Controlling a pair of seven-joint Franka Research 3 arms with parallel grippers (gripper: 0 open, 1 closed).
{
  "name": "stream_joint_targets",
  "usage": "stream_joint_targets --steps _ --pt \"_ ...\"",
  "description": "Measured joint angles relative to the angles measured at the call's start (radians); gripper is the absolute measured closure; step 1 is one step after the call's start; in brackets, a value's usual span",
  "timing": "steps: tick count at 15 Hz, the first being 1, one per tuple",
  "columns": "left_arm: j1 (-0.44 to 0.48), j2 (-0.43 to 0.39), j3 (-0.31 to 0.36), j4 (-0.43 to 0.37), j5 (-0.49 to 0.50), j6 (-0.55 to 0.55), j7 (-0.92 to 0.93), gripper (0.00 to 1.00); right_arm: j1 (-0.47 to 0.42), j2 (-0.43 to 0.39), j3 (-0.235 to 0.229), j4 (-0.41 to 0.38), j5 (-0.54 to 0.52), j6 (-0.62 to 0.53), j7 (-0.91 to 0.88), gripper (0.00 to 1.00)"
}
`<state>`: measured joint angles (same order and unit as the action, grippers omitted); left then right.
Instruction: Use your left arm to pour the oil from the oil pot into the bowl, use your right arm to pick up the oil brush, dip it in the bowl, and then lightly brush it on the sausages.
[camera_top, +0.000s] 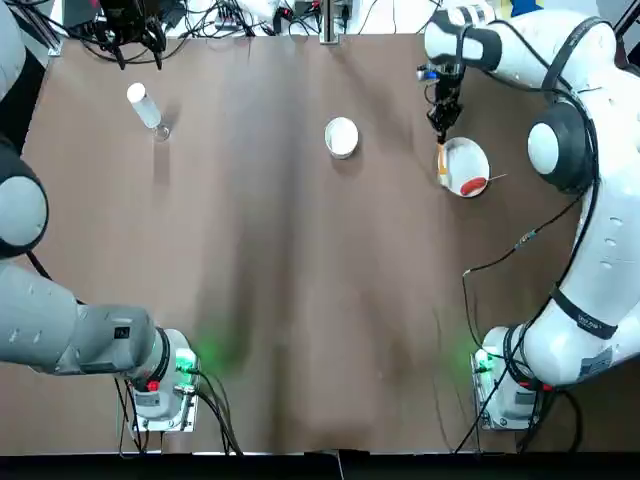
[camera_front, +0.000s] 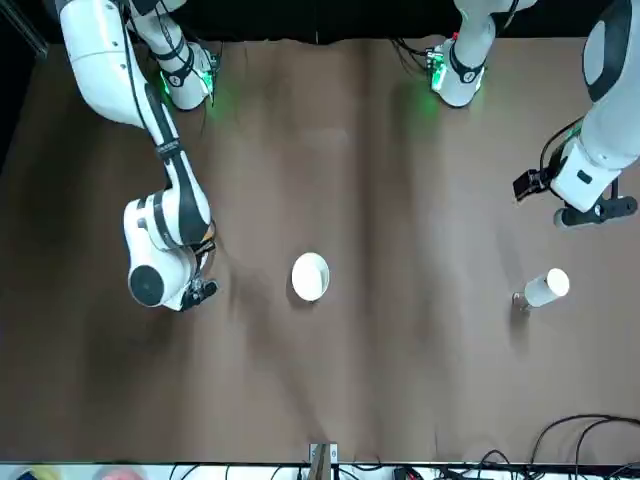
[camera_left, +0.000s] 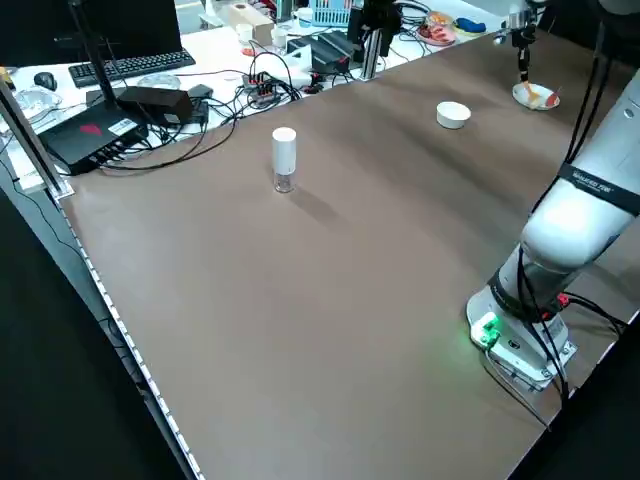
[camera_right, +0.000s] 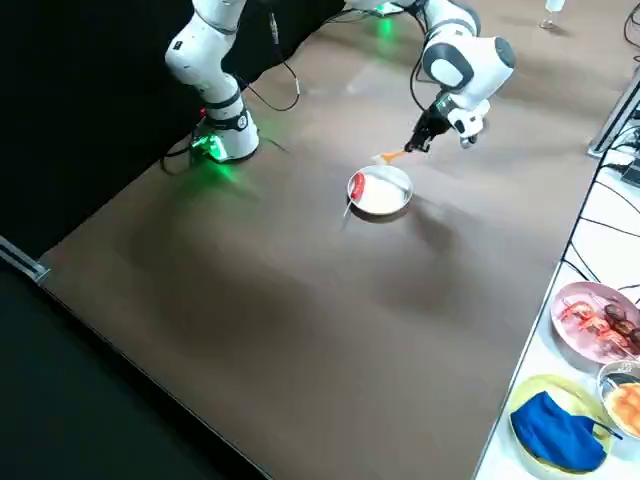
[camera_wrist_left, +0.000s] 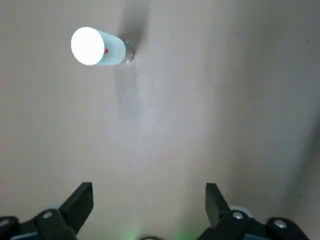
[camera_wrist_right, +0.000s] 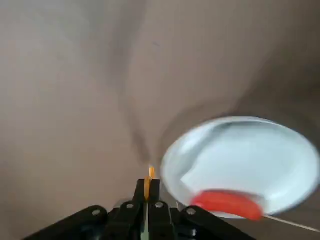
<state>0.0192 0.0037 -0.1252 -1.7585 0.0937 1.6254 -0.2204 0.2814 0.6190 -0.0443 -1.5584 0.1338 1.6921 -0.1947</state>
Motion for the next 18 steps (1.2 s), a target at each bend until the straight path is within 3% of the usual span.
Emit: stream_joint_targets --steps 3,8,11,18 --pt "-0.003 -0.027 -0.002 -0.005 -0.007 0.0 -0.001 0.01 -0.003 -0.014 -0.006 0.006 0.161 0.0 0.008 0.96" --pt "-0.001 -0.019 -0.008 0.017 -0.045 -0.003 -0.007 0.01 -0.003 -0.016 -0.005 0.034 0.241 0.0 0.039 0.96" --pt "0.008 -0.001 -0.007 0.034 -0.057 -0.004 -0.007 0.01 0.001 -0.016 -0.002 0.036 0.424 0.009 0.094 0.96" --pt "0.013 0.004 -0.003 0.113 -0.074 -0.035 -0.006 0.01 0.057 -0.014 0.007 0.022 0.762 0.208 0.225 0.96"
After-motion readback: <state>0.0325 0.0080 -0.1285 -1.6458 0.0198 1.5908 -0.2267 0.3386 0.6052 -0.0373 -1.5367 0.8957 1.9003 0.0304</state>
